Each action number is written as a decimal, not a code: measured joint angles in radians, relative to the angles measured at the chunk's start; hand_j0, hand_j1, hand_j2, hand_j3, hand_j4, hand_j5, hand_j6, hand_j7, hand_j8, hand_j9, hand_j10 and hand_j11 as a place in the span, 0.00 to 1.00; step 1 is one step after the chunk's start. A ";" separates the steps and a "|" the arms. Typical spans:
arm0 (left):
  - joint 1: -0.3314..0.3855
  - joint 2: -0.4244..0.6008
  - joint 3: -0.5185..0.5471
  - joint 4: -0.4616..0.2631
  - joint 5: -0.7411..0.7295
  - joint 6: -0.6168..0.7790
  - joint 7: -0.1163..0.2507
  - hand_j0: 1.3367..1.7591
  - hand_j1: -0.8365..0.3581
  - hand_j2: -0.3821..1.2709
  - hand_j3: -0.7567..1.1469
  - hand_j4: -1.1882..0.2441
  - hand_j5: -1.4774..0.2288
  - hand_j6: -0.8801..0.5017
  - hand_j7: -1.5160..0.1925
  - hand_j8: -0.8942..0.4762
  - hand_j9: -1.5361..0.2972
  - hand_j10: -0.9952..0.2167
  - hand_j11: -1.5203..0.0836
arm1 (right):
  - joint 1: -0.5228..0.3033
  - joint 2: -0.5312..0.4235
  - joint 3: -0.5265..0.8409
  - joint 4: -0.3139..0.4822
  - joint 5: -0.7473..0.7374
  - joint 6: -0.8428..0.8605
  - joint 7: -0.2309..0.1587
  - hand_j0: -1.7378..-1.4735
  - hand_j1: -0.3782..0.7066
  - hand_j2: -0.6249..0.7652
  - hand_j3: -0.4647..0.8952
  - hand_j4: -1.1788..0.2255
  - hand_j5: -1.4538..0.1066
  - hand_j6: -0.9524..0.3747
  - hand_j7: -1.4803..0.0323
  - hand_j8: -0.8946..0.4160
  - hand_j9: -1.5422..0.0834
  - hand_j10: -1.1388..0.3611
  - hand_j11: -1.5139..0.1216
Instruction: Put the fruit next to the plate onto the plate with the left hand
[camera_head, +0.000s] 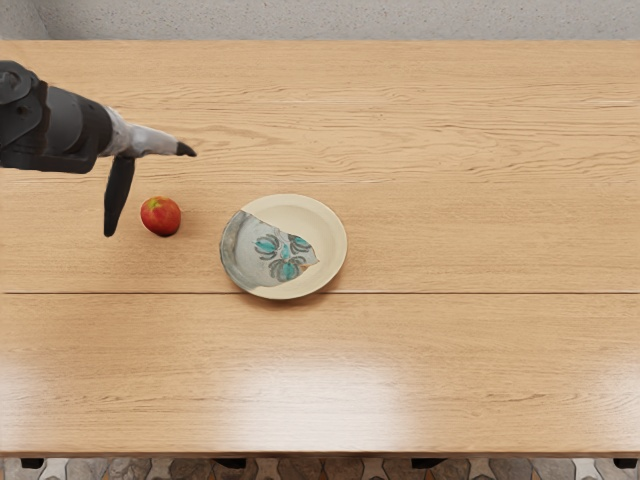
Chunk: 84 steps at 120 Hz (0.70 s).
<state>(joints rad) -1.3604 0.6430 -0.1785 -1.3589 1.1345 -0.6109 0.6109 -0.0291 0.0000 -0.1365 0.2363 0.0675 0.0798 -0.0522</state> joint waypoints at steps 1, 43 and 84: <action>0.002 0.001 0.000 -0.002 0.004 0.000 0.000 0.76 0.99 0.23 0.40 0.83 0.86 0.63 0.89 0.65 0.84 0.82 0.95 | 0.000 0.000 0.000 0.000 0.000 0.000 0.000 0.30 0.04 0.45 0.34 0.83 0.92 0.71 0.97 0.67 0.94 0.75 0.92; 0.049 0.068 0.016 -0.161 0.066 0.000 0.000 0.76 0.99 0.23 0.40 0.83 0.87 0.63 0.89 0.65 0.84 0.82 0.95 | 0.000 0.000 0.000 0.000 0.000 0.000 0.000 0.30 0.04 0.45 0.34 0.83 0.92 0.71 0.97 0.67 0.94 0.75 0.92; 0.070 0.071 0.034 -0.143 0.088 0.005 0.000 0.76 0.99 0.23 0.40 0.83 0.87 0.63 0.89 0.65 0.84 0.82 0.95 | 0.000 0.000 0.000 0.000 0.000 0.000 0.000 0.30 0.04 0.45 0.34 0.83 0.92 0.71 0.97 0.67 0.94 0.75 0.92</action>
<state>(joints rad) -1.2905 0.7135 -0.1444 -1.5020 1.2224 -0.6063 0.6109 -0.0291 0.0000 -0.1365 0.2359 0.0675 0.0798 -0.0522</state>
